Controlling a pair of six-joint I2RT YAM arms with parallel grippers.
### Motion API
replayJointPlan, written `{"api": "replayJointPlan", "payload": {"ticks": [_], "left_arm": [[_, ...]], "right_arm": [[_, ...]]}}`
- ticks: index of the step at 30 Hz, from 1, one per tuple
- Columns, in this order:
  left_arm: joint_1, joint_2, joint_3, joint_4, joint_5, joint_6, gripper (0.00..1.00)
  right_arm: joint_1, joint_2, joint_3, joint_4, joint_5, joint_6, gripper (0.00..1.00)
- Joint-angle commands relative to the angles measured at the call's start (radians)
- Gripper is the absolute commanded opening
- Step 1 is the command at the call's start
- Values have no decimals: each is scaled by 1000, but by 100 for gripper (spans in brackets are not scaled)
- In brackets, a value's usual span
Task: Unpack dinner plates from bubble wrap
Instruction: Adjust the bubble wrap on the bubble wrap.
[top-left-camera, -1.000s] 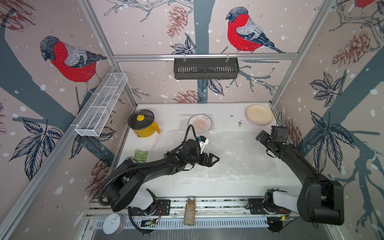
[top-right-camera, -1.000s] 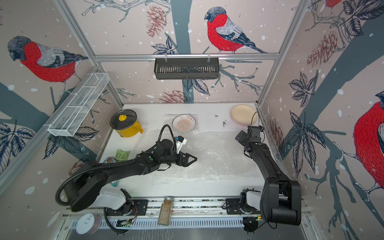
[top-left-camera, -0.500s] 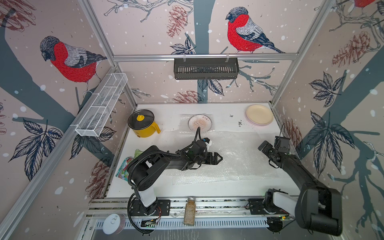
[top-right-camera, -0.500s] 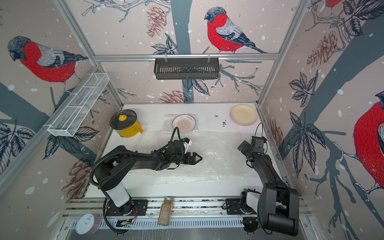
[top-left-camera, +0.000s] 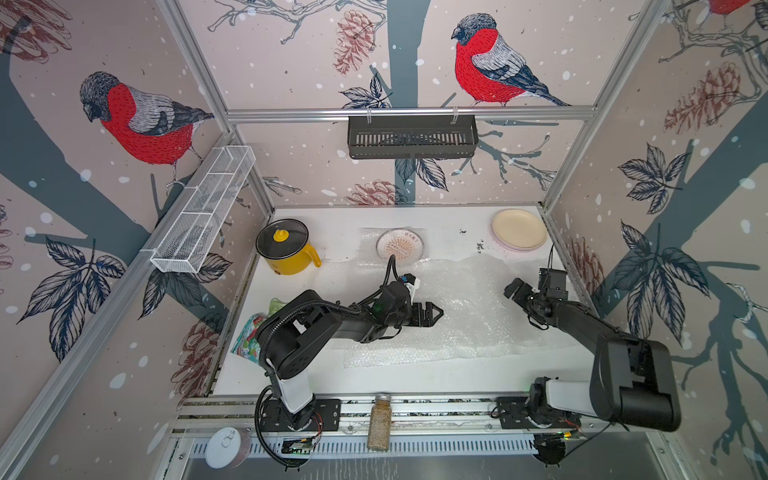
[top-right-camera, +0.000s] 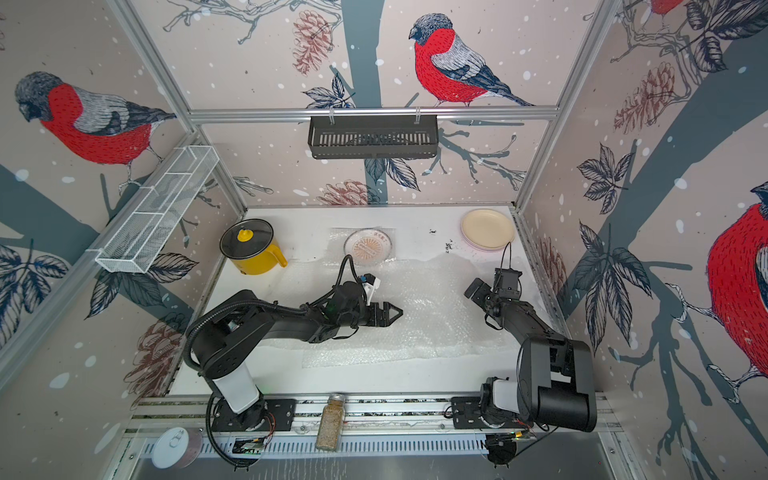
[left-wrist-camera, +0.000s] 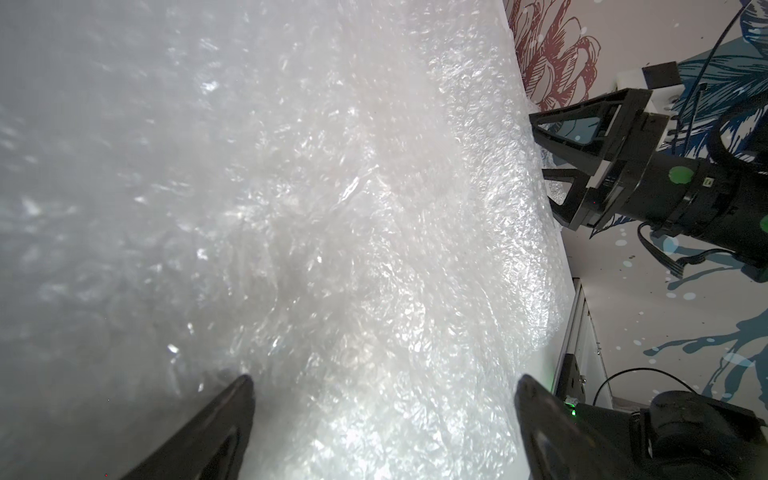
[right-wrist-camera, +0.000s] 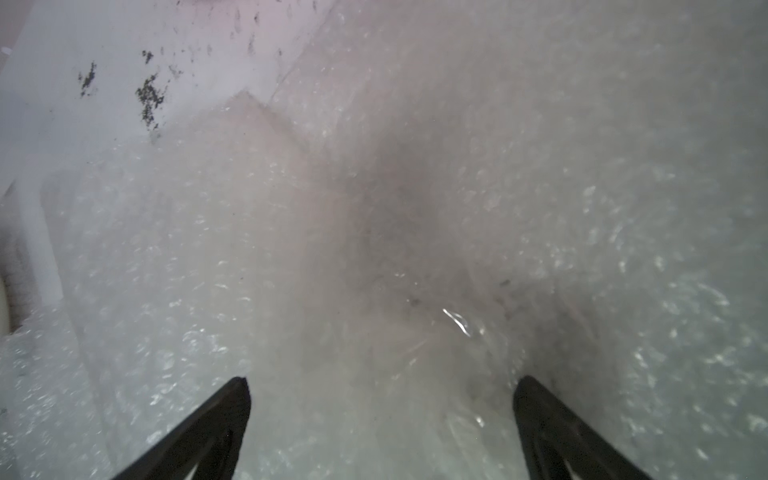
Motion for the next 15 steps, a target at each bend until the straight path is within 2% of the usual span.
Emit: {"api": "replayJointPlan", "payload": {"ticks": [1, 4, 10, 15], "left_arm": [[2, 17, -9, -119, -29, -17, 97], [2, 26, -12, -111, -22, -22, 97], [2, 33, -14, -101, -15, -27, 97], [2, 27, -16, -104, -18, -27, 97]], "right_arm": [[3, -29, 11, -8, -28, -13, 100], [4, -65, 12, -25, -35, -14, 100], [3, -108, 25, 6, -151, -14, 100], [-11, -25, 118, -82, 90, -6, 99]]}}
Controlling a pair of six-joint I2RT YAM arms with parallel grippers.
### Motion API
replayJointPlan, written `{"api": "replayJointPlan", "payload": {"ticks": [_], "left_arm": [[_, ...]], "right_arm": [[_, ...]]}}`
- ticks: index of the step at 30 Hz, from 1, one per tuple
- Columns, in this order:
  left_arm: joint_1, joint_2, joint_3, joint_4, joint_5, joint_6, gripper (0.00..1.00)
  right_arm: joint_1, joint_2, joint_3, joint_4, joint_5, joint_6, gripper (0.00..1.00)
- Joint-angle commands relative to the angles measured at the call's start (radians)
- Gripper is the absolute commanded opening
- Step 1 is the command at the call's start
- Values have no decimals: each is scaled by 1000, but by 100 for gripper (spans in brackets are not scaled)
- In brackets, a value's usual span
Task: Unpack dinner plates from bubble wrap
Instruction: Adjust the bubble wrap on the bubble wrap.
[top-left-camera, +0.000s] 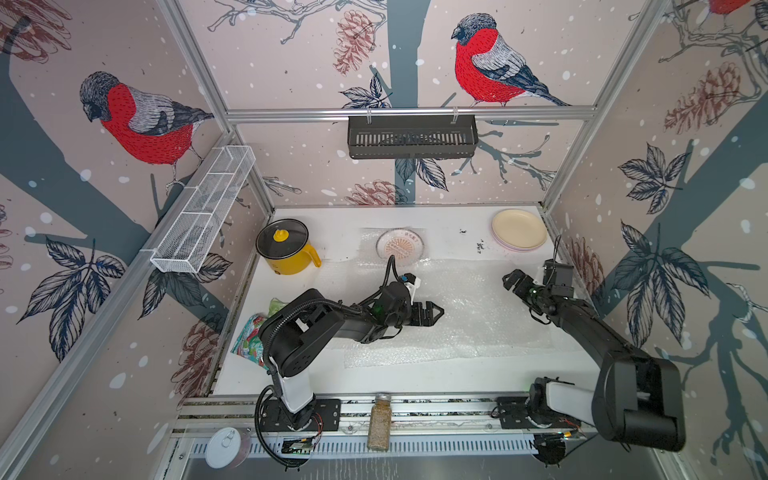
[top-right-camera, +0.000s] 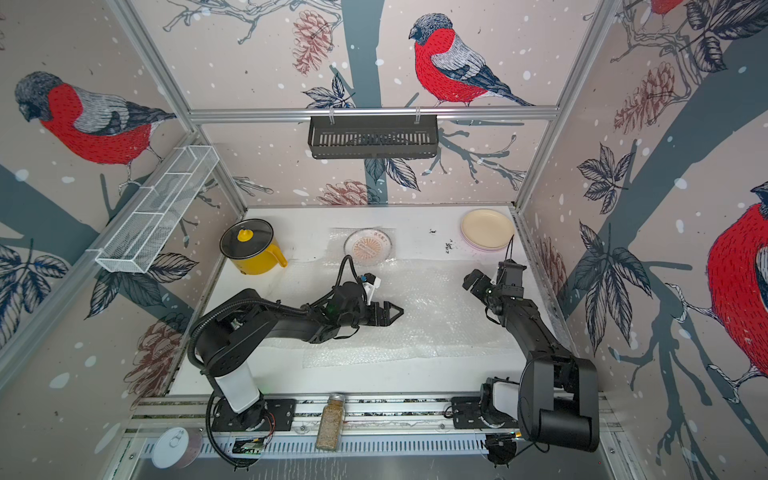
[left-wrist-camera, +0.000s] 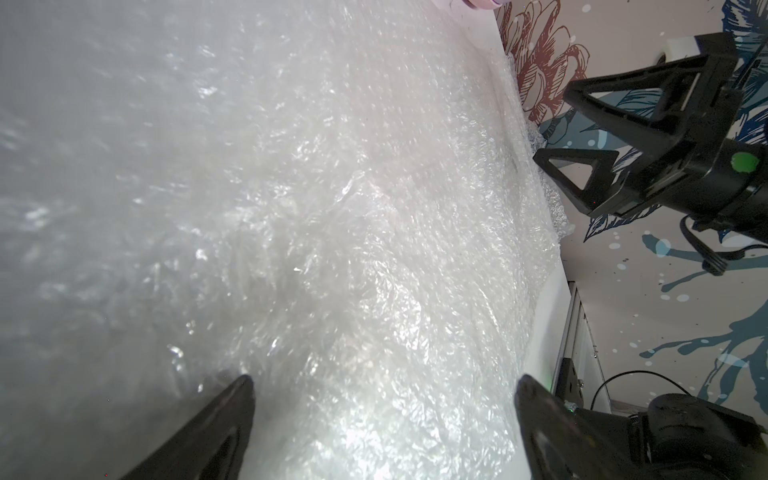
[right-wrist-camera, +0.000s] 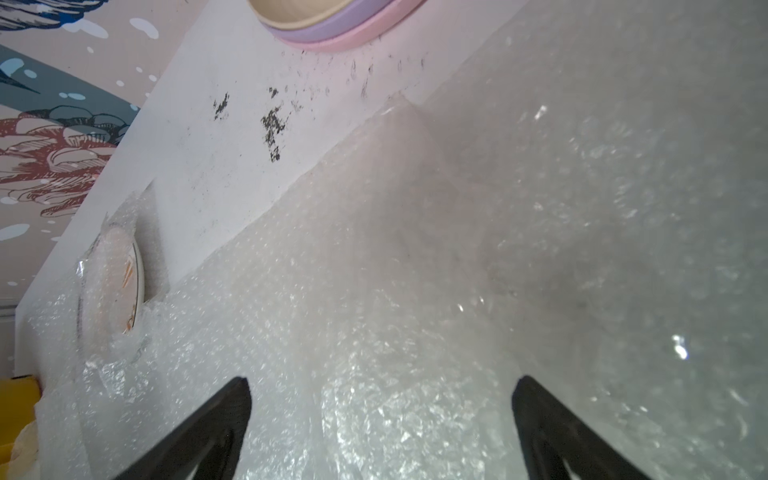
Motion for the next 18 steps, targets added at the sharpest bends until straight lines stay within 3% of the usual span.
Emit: {"api": "replayJointPlan", "payload": {"ticks": [1, 9, 18], "left_arm": [[2, 7, -10, -155, -19, -25, 97], [1, 11, -21, -142, -12, -33, 97], [1, 12, -21, -140, -5, -29, 97]], "right_arm": [[-19, 60, 62, -39, 136, -7, 99], [-55, 321, 192, 92, 12, -22, 99], [-50, 437, 225, 160, -133, -15, 99]]}}
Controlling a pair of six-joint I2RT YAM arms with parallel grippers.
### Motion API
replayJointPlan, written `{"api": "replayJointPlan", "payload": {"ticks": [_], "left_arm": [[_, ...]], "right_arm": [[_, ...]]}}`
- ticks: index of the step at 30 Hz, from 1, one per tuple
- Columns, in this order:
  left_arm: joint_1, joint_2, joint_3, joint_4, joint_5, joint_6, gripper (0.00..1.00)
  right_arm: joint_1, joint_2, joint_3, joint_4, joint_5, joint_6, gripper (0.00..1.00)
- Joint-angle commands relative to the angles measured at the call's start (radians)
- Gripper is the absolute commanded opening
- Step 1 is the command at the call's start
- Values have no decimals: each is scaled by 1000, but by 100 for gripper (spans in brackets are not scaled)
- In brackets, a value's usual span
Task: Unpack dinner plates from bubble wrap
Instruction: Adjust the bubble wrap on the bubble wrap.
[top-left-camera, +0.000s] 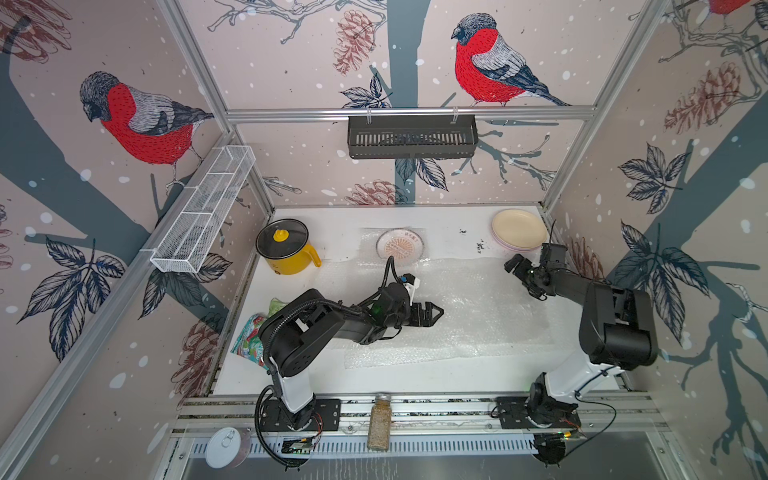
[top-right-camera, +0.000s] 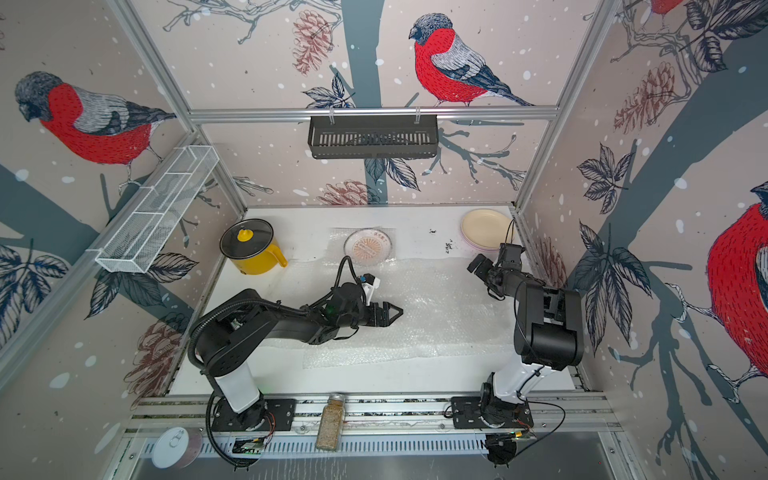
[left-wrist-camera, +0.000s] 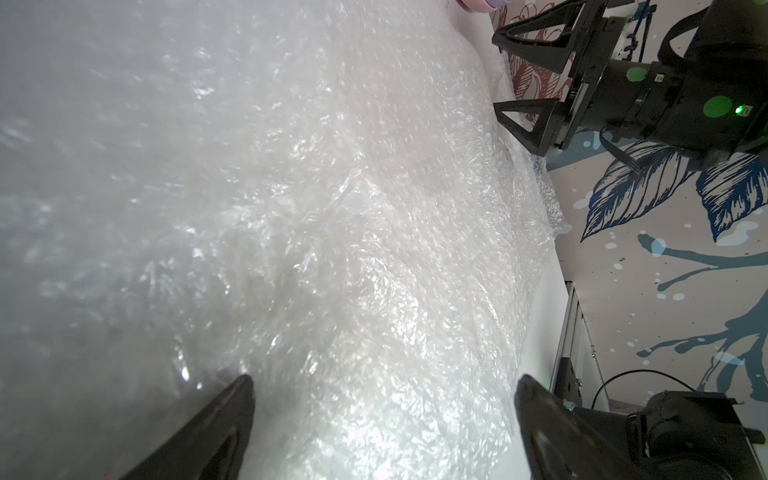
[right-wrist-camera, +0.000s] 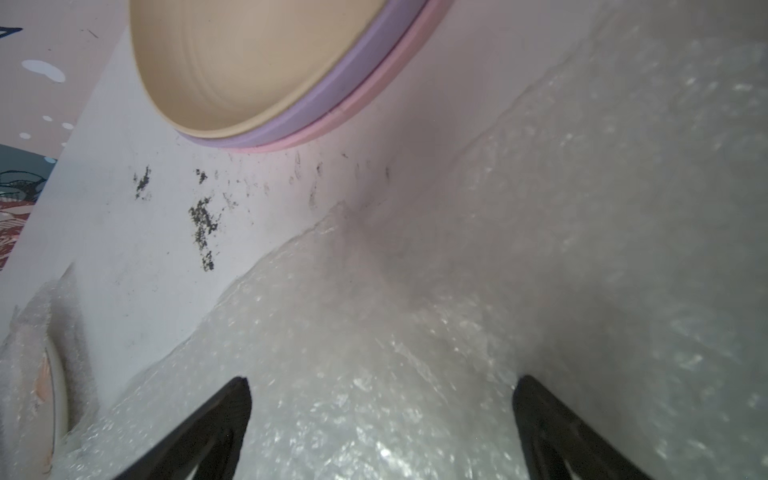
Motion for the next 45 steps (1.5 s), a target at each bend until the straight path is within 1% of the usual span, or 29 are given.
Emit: {"api": "replayJointPlan", "payload": {"ticks": [1, 3, 10, 14, 18, 21, 25, 27, 30, 32, 35, 37, 39, 42, 43, 45], "left_arm": [[1, 16, -4, -168, -8, -26, 97], [1, 21, 1, -166, -3, -25, 97], [1, 34, 16, -171, 1, -23, 97], [1, 40, 22, -175, 1, -22, 97], [2, 45, 24, -170, 2, -24, 97], [1, 48, 26, -169, 4, -27, 97], [1, 44, 27, -170, 2, -29, 97], [1, 41, 24, -170, 1, -29, 97], [2, 35, 19, -170, 0, -27, 97], [3, 29, 17, -170, 4, -27, 97], [10, 6, 18, -161, 39, -26, 97], [13, -32, 20, -162, 61, -15, 97], [13, -84, 25, -186, 75, -5, 97], [12, -182, 25, -226, 114, -6, 97], [12, -230, 18, -250, 106, -3, 97], [12, -337, 3, -344, 43, 17, 97]], "right_arm": [[4, 4, -15, 27, -92, 6, 99], [7, -14, -25, 20, -109, 6, 99], [9, -106, -65, 16, -263, 12, 99], [14, -193, -88, -12, -288, -13, 99], [4, -235, -104, -14, -384, -2, 99], [34, -290, -130, -34, -341, -5, 99], [101, -365, -178, -98, -222, -17, 100], [141, -406, -210, -121, -166, -19, 96], [195, -465, -241, -177, -10, -13, 85], [217, -483, -254, -194, 69, -11, 72], [228, -492, -252, -205, 90, -5, 41], [236, -504, -241, -209, 105, 0, 29], [241, -519, -221, -213, 99, 2, 20], [246, -526, -178, -228, 98, 4, 11], [246, -520, -159, -238, 102, 5, 8], [246, -507, -131, -257, 105, 3, 5]]}}
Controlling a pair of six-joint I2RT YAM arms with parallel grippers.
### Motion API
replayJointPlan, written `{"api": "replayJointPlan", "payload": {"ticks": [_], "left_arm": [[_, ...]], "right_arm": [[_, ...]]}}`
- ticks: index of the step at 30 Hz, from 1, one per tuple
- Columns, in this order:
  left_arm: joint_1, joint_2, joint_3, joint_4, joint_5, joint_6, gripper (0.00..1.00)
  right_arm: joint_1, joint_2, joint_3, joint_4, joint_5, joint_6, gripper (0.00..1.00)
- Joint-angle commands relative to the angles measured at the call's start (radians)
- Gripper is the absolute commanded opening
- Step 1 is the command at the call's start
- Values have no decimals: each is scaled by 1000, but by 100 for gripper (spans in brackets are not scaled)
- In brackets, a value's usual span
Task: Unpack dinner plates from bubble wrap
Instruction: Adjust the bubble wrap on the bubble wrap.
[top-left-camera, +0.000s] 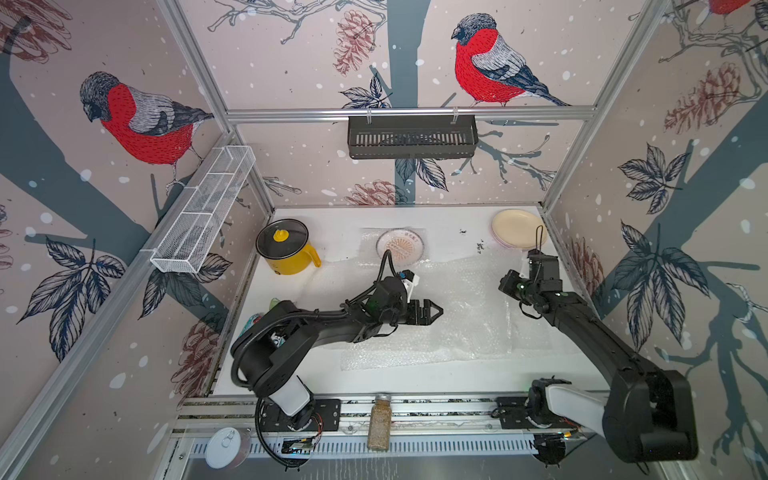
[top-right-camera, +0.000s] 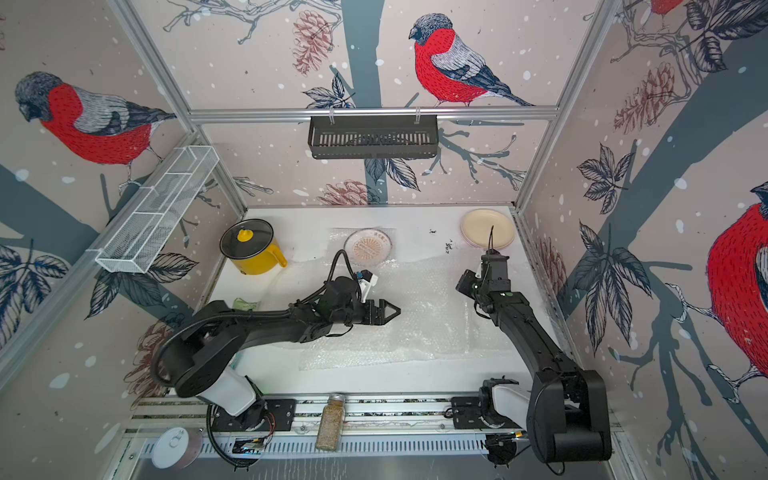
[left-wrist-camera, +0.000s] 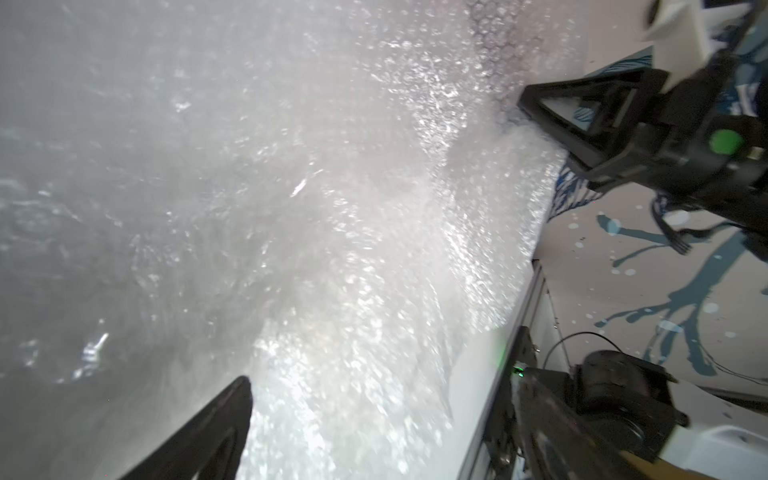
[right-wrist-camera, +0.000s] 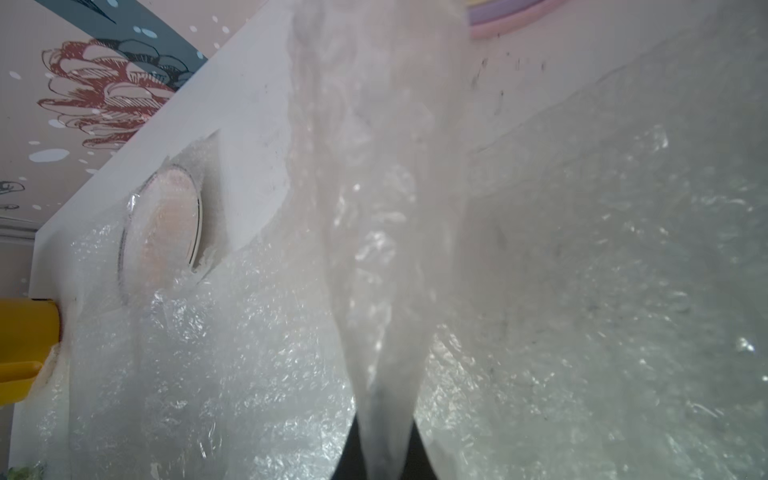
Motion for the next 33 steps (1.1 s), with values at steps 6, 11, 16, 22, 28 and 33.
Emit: {"api": "replayJointPlan", "payload": {"ticks": [6, 11, 16, 22, 28, 33], "left_arm": [[38, -450, -79, -473, -402, 33, 97], [222, -680, -220, -562, -543, -19, 97], [402, -712, -248, -631, -643, -8, 97], [541, -619, -245, -479, -659, 75, 97], [592, -441, -190, -347, -698, 212, 96], [684, -248, -109, -329, -637, 308, 88]], "right_arm": [[-9, -5, 67, -35, 7, 15, 5], [-45, -41, 99, -64, 63, 26, 5], [-129, -76, 65, -61, 116, 54, 5], [-155, -45, 49, 6, 89, 64, 6], [-210, 5, 43, 41, 9, 54, 6], [-228, 28, 31, 65, -54, 46, 7]]}}
